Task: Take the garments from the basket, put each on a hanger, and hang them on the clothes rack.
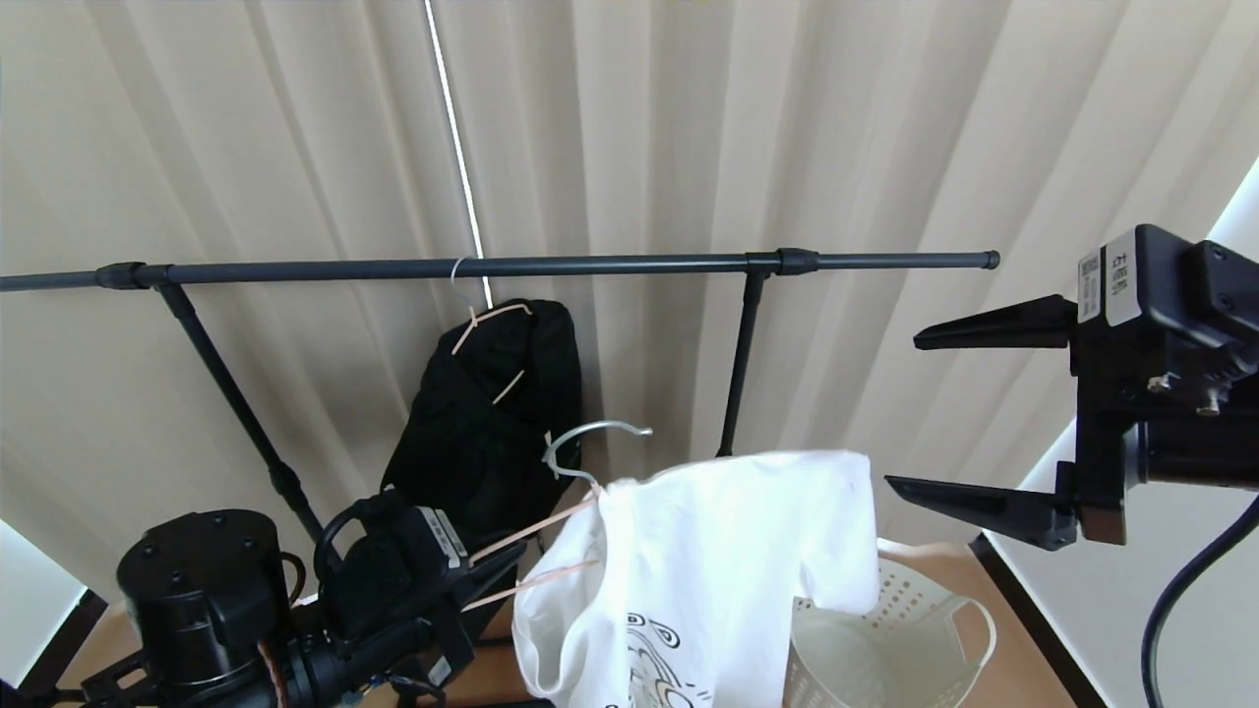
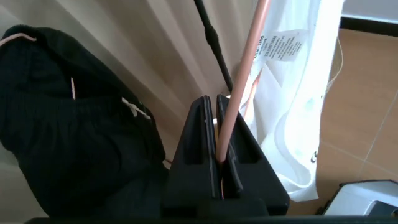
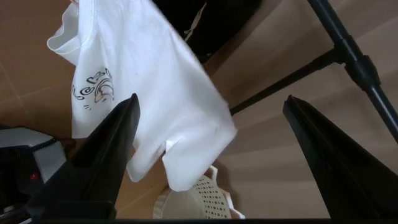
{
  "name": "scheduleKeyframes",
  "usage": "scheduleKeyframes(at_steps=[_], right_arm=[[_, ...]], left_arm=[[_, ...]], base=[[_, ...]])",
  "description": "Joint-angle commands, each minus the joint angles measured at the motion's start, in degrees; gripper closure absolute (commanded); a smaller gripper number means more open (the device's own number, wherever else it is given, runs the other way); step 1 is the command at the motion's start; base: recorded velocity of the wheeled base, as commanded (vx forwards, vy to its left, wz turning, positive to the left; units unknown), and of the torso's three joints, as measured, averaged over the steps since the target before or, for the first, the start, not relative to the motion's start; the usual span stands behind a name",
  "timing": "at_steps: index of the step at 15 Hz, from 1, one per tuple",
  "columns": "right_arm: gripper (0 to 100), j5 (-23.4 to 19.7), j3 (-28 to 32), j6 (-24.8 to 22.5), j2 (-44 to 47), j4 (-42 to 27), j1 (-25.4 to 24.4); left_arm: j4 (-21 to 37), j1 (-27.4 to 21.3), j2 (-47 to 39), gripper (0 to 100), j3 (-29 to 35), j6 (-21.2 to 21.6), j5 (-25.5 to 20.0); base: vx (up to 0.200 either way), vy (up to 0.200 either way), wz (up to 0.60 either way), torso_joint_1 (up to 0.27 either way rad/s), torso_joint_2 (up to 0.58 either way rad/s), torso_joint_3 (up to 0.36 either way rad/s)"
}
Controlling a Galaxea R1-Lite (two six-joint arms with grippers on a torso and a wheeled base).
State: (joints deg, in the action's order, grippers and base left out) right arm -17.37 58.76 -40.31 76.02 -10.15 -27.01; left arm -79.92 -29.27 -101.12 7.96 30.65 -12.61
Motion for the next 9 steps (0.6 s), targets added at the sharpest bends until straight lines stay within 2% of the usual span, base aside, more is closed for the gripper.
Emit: scheduleKeyframes(at_steps=[1,4,6,9], right_arm=[[0,-0.4,5.0,-2.4,2.6,-5.0,-3.0],[0,-0.2,10.4,-2.7,7.6,-12.2,-8.0],[0,-0.1,12.8,-2.6,12.0,-12.3,-9.2],[0,0.1,13.3,-2.7,16.2,-11.9,-10.0]], left_arm=[[0.0,1.7,-0.4,100,1.0,0.5,-1.8],[0.0,1.3,0.0,100,1.5,0.6,-2.4],[-0.2,0.0,0.0,100,1.5,0.6,-2.3],[-0.2,-1.5,0.7,100,1.8,0.6,-2.2]], base=[[0.0,0.0,0.0,0.0,0.0,0.0],[0.0,0.0,0.0,0.0,0.0,0.0],[0.0,0.0,0.0,0.0,0.0,0.0],[0.0,0.0,0.0,0.0,0.0,0.0]])
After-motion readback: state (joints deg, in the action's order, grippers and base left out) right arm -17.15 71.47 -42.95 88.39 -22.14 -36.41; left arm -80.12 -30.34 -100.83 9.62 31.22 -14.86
